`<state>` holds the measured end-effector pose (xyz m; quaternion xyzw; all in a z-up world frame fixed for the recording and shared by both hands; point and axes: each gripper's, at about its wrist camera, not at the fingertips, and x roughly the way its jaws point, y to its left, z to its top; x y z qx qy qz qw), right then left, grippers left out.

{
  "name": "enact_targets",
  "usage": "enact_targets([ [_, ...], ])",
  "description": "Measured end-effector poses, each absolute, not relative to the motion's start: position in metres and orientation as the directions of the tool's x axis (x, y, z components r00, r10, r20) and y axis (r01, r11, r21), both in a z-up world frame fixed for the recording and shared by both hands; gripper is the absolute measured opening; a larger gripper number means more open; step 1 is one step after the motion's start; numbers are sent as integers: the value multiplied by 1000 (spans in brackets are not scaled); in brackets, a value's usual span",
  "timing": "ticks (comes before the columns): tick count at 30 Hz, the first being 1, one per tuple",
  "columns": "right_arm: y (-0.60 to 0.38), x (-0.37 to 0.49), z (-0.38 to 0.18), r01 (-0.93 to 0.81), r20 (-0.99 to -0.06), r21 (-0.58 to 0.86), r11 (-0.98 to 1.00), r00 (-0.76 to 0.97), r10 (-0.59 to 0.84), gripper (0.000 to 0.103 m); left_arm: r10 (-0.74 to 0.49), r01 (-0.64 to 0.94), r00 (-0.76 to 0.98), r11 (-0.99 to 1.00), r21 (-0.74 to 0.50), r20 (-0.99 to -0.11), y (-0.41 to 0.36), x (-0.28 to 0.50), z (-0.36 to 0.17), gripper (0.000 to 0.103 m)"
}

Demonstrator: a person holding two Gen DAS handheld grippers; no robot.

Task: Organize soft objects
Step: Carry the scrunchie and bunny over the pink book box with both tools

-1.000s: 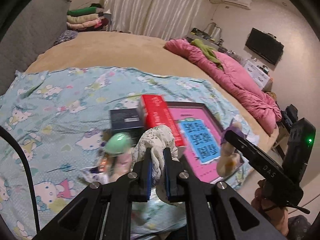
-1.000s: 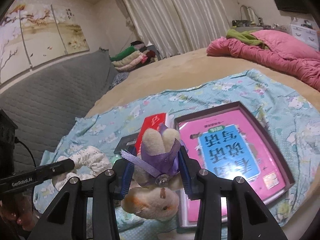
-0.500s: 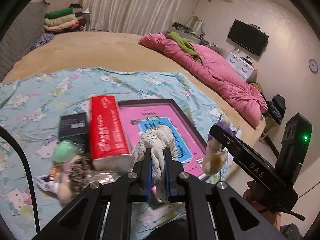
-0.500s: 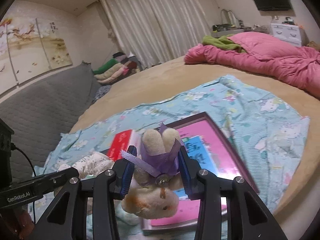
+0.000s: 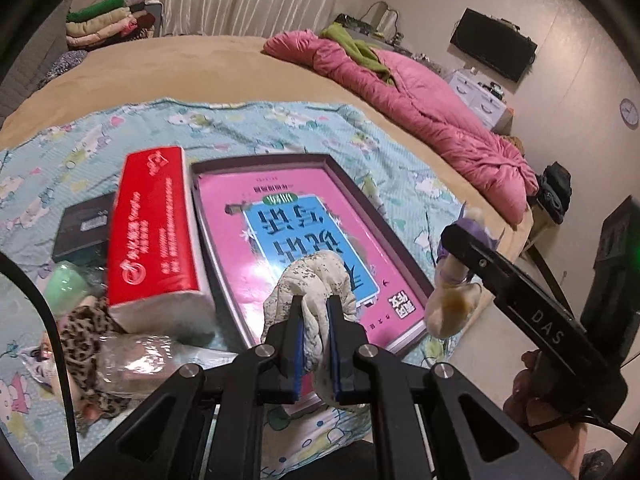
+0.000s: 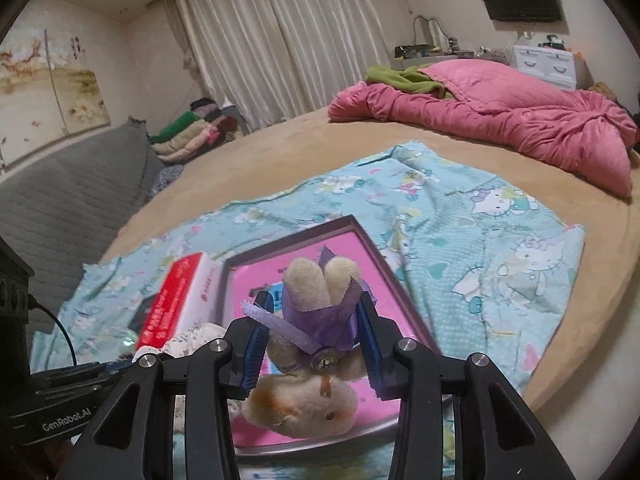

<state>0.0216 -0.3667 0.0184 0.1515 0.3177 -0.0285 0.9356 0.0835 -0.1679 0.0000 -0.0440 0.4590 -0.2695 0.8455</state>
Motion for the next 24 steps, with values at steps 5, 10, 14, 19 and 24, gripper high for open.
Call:
enact_targets([
  [5, -365, 27, 6, 163, -639, 198, 967, 769, 1, 43, -486, 420, 405, 851, -315, -775, -177, 89, -14, 10],
  [10, -367, 32, -4, 180, -667, 152, 972, 744, -34, 43, -479, 419, 388, 853, -312, -787, -183, 92, -26, 10],
  [14, -368, 38, -14, 189, -690, 100, 977, 721, -69, 43, -471, 424, 381, 854, -302, -796, -188, 93, -33, 10],
  [19, -363, 49, -29, 180, -728, 14, 984, 676, -114, 43, -464, 427, 369, 854, -297, -805, -192, 93, -42, 10],
  [24, -360, 61, -43, 172, -750, -9, 985, 650, -120, 43, -460, 428, 361, 855, -294, -811, -194, 93, -47, 11],
])
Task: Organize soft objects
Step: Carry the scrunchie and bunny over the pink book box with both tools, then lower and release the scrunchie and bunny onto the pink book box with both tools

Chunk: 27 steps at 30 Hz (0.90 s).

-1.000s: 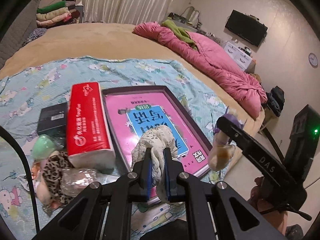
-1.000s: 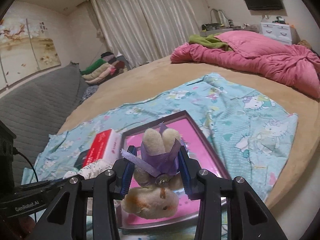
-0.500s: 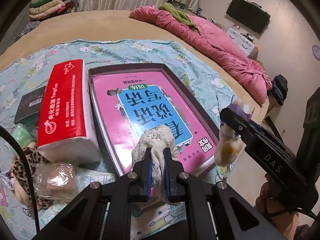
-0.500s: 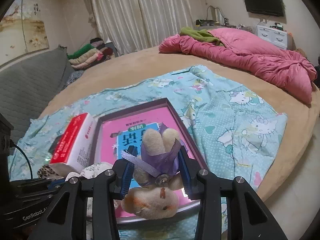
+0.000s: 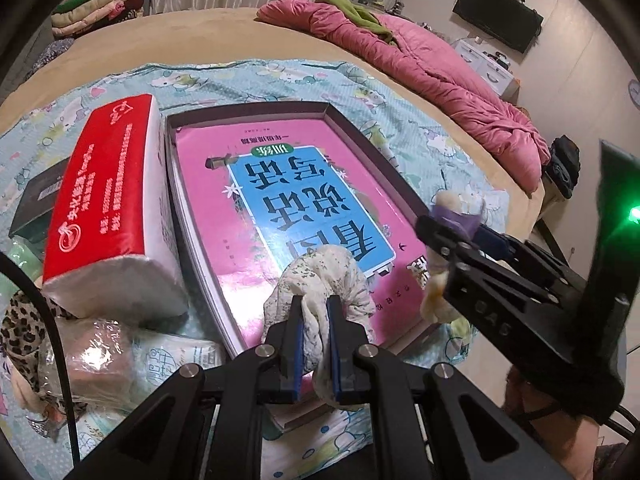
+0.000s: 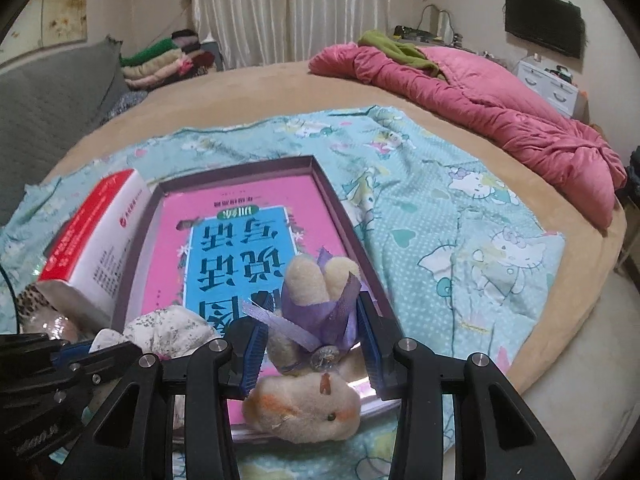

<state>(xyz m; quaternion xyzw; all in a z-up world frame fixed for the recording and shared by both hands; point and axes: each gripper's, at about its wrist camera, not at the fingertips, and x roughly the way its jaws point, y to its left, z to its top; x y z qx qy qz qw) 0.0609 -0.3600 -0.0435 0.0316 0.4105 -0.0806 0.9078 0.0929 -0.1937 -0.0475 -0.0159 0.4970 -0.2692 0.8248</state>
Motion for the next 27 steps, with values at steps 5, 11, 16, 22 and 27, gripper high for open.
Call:
enact_targets([
  [5, -362, 72, -59, 180, -778, 1, 984, 618, -113, 43, -454, 426, 361, 857, -289, -814, -193, 93, -50, 11],
  [11, -363, 78, -72, 196, -796, 6, 981, 595, -114, 43, -465, 427, 354, 852, -302, -811, -192, 91, -54, 11],
  [16, -368, 76, -74, 209, -795, 47, 977, 599, -89, 45, -459, 429, 350, 854, -296, -816, -194, 93, -57, 11],
  [22, -375, 75, -77, 225, -799, 105, 969, 599, -53, 47, -455, 436, 349, 853, -288, -819, -196, 92, -59, 11],
  [27, -380, 72, -75, 241, -793, 145, 960, 608, -33, 47, -452, 432, 345, 855, -289, -823, -196, 94, -61, 12],
])
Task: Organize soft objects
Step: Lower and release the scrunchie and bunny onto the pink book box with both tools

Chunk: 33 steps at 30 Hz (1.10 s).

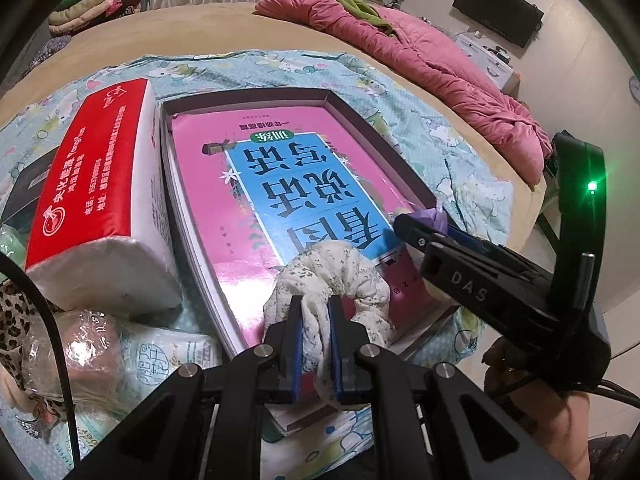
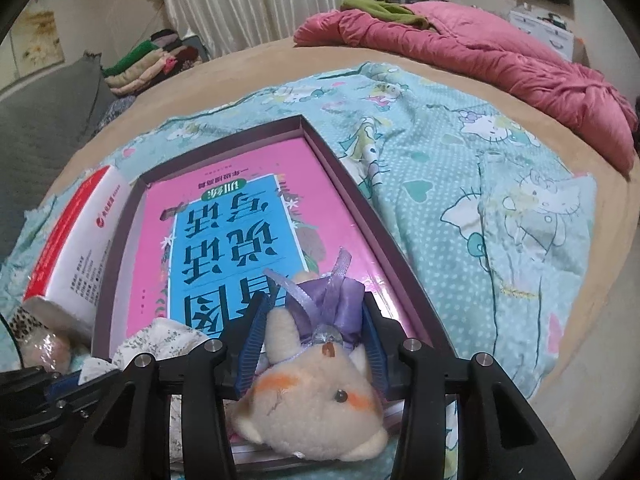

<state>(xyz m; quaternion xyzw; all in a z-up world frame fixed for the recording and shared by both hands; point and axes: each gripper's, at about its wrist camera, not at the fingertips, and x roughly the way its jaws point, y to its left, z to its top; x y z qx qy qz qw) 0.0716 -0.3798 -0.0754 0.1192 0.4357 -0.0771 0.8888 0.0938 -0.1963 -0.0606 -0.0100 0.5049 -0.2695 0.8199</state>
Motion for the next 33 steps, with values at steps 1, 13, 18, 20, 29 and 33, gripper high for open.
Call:
enact_targets([
  [1, -380, 72, -75, 242, -792, 149, 959, 610, -31, 48, -453, 430, 343, 855, -291, -823, -196, 94, -61, 12],
  [13, -390, 62, -64, 288, -765, 188, 939, 643, -44, 67, -464, 434, 350, 850, -297, -814, -194, 94, -58, 13],
  [18, -391, 57, -59, 303, -757, 179, 936, 650, -65, 74, -464, 435, 350, 850, -297, -814, -194, 93, -56, 18],
  [20, -392, 55, -56, 309, -754, 178, 934, 653, -72, 74, -460, 432, 353, 852, -294, -815, -194, 94, -56, 19],
  [29, -398, 47, -45, 331, -736, 194, 923, 672, -86, 75, -474, 436, 363, 847, -303, -802, -188, 92, -50, 46],
  [33, -398, 44, -40, 335, -726, 196, 921, 681, -93, 76, -470, 442, 386, 849, -289, -793, -186, 90, -42, 54],
])
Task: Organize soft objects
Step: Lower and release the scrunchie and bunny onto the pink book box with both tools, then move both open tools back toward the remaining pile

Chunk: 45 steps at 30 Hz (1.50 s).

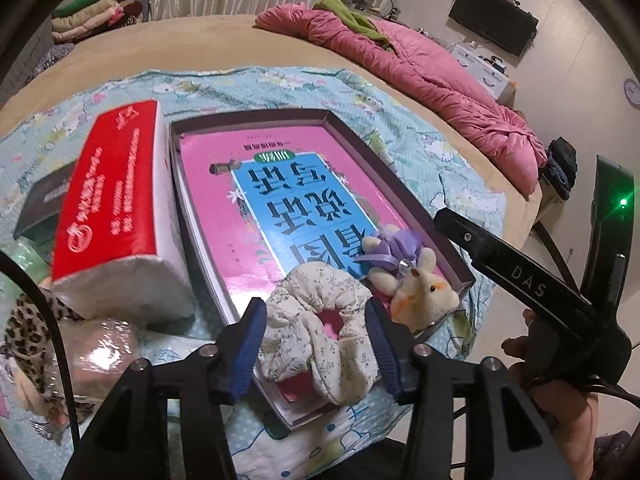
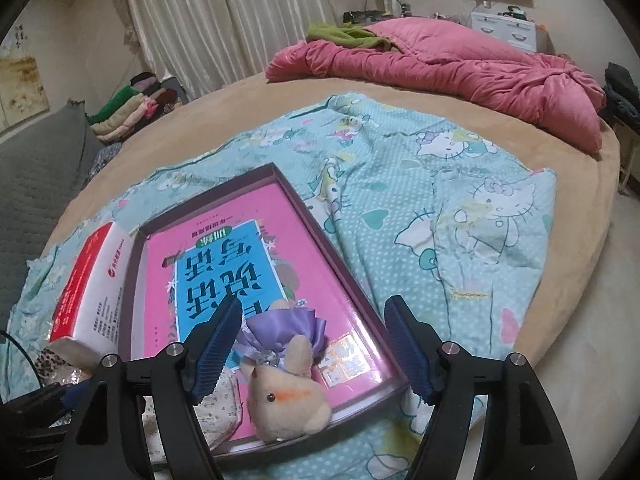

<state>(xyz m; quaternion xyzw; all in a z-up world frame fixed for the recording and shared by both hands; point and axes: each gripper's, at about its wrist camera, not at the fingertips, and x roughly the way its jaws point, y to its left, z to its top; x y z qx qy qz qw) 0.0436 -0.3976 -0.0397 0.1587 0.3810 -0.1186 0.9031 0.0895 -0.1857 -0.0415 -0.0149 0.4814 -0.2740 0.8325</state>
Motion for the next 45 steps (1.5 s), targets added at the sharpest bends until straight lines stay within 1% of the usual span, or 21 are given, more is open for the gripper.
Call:
enact_targets([
  [1, -397, 42, -38, 338, -724, 196, 921, 683, -97, 77, -469, 441, 392, 851, -286, -791, -185, 89, -39, 55],
  [3, -396, 41, -35, 339, -720, 196, 920, 687, -99, 78, -467, 440, 404, 853, -281, -786, -181, 86, -34, 61],
  [7, -394, 38, -29, 342, -713, 211, 916, 695, -95, 78, -453, 431, 440, 864, -260, -775, -174, 80, -22, 66],
  [12, -386, 37, -21, 331, -704, 216, 919, 705, -89, 79, -431, 416, 461, 877, -240, -775, -162, 76, -12, 75],
  [19, -375, 33, -8, 317, -689, 238, 918, 721, -71, 82, -386, 383, 487, 901, -206, -783, -143, 73, -2, 77],
  [38, -329, 30, 32, 241, -648, 203, 949, 760, -54, 83, -369, 344, 537, 917, -203, -759, -102, 65, 26, 78],
  [45, -314, 30, 41, 203, -634, 209, 957, 773, -25, 83, -338, 313, 567, 932, -183, -751, -88, 64, 35, 79],
])
